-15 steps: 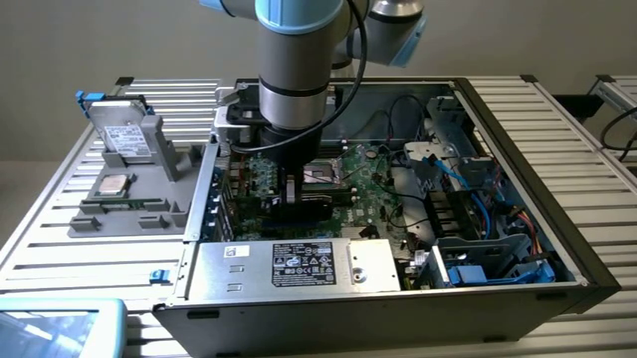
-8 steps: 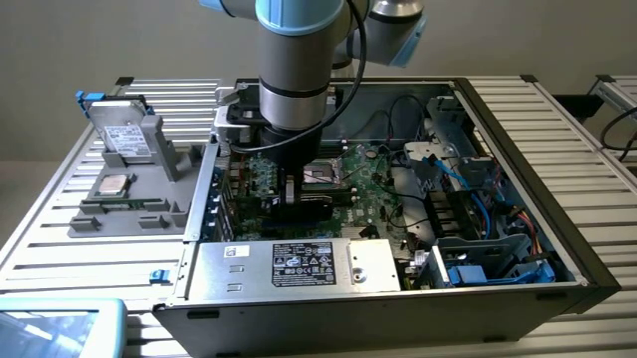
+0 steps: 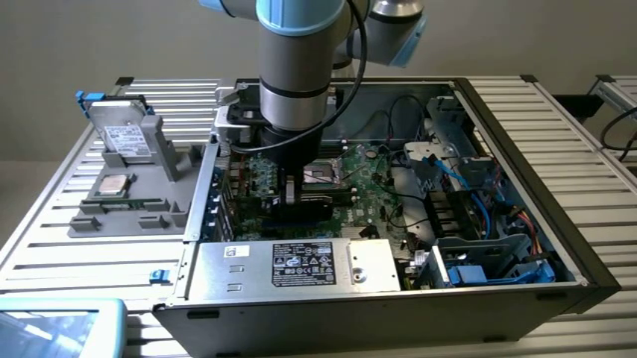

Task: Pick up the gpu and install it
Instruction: 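Insert the gpu into the slot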

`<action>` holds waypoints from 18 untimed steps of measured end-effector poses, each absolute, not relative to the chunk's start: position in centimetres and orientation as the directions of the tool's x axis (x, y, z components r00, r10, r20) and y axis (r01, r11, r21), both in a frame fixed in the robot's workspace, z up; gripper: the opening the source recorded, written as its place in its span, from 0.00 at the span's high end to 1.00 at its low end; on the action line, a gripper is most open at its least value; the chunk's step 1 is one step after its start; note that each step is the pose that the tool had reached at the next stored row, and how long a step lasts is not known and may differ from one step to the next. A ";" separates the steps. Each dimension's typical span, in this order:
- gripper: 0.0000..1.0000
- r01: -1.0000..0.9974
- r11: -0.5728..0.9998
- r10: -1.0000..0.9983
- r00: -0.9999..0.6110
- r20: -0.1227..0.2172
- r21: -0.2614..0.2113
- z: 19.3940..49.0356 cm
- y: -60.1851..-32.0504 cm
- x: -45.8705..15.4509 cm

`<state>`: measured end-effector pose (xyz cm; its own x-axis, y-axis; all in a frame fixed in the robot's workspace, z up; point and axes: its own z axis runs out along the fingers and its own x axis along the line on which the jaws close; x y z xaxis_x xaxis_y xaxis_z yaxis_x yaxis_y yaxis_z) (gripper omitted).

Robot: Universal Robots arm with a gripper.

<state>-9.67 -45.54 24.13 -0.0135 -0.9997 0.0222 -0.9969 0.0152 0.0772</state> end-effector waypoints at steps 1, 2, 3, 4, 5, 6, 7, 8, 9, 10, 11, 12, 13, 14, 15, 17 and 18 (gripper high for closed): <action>0.72 -0.997 0.015 -1.000 -0.014 0.022 0.077 24.1 -45.5 -9.7; 0.72 -0.997 0.015 -1.000 -0.014 0.022 0.077 24.1 -45.5 -9.7; 0.72 -0.997 0.015 -1.000 -0.013 0.022 0.077 24.1 -45.5 -9.7; 0.72 -0.997 0.015 -1.000 -0.013 0.022 0.077 24.1 -45.5 -9.7; 0.72 -0.997 0.015 -1.000 -0.013 0.022 0.077 24.1 -45.5 -9.7; 0.72 -0.997 0.015 -1.000 -0.013 0.022 0.077 24.1 -45.5 -9.7; 0.72 -0.997 0.015 -1.000 -0.013 0.022 0.077 24.1 -45.5 -9.7; 0.72 -0.997 0.015 -1.000 -0.013 0.022 0.077 24.1 -45.5 -9.7; 0.72 -0.997 0.015 -1.000 -0.013 0.022 0.077 24.1 -45.5 -9.7; 0.72 -0.997 0.015 -1.000 -0.014 0.022 0.077 24.1 -45.5 -9.7; 0.72 -0.997 0.015 -1.000 -0.014 0.022 0.077 24.1 -45.5 -9.7; 0.72 -0.997 0.015 -1.000 -0.014 0.022 0.077 24.1 -45.5 -9.7; 0.72 -0.997 0.015 -1.000 -0.014 0.022 0.077 24.1 -45.5 -9.7; 0.72 -0.997 0.015 -1.000 -0.014 0.022 0.077 24.1 -45.6 -9.7; 0.72 -0.997 0.015 -1.000 -0.014 0.022 0.077 24.1 -45.6 -9.7; 0.72 -0.997 0.015 -1.000 -0.014 0.022 0.077 24.1 -45.6 -9.7; 0.72 -0.997 0.015 -1.000 -0.014 0.022 0.077 24.1 -45.6 -9.7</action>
<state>-9.71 -45.55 24.09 -0.0135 -0.9997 0.0220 -0.9969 0.0152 0.0771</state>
